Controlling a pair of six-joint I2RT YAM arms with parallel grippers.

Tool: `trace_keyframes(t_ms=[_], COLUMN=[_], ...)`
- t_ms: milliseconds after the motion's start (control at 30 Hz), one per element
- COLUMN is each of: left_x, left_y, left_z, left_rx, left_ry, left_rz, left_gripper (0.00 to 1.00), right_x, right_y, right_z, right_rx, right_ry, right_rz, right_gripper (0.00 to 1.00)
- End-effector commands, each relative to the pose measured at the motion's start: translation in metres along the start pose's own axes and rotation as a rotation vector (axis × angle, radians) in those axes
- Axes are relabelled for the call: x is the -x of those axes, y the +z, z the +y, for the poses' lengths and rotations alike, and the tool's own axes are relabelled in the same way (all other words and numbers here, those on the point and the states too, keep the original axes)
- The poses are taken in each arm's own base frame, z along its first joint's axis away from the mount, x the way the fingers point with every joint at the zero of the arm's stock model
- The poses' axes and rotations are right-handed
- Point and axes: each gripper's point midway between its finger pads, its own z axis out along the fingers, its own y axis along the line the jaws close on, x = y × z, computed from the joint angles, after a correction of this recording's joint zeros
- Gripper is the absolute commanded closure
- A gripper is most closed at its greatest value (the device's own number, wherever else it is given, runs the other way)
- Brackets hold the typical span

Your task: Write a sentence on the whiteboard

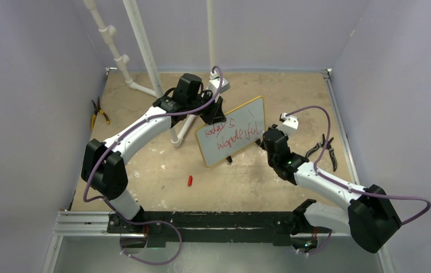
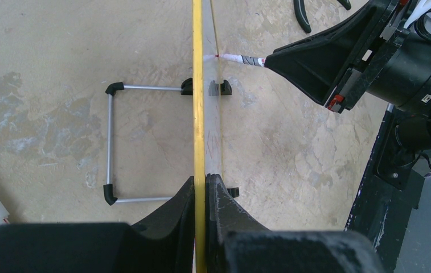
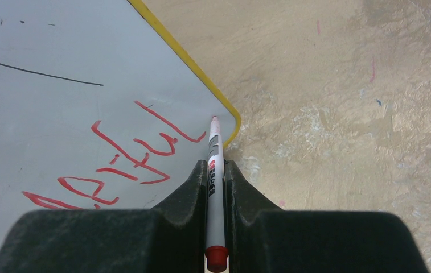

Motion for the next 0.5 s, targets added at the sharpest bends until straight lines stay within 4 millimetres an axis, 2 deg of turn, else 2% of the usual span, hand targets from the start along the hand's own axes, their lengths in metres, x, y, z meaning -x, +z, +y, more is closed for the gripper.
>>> trace_keyframes(t_ms=[0, 267, 367, 467], left_x=[0.011, 0.012, 0.015, 0.018], left_y=[-0.005, -0.006, -0.008, -0.012], left_z=[-0.007, -0.007, -0.005, 0.001], left_rx=[-0.023, -0.017, 0.008, 0.048], left_ry=[0.045, 0.022, 0.015, 0.014], left_rz=[-0.037, -0.038, -0.046, -0.058], left_gripper=[1.0, 1.0, 0.99, 0.8], right_x=[0.02, 0.02, 0.034, 0.05], right_y=[0.001, -0.001, -0.009, -0.024], right_z=[0.015, 0.009, 0.003, -0.001], right_rx=[0.031, -0.008, -0.039, -0.031], right_ry=[0.043, 0.045, 0.078, 0.102], right_rz=[-0.051, -0.033, -0.056, -0.074], right_gripper=[1.0, 1.0, 1.0, 1.0])
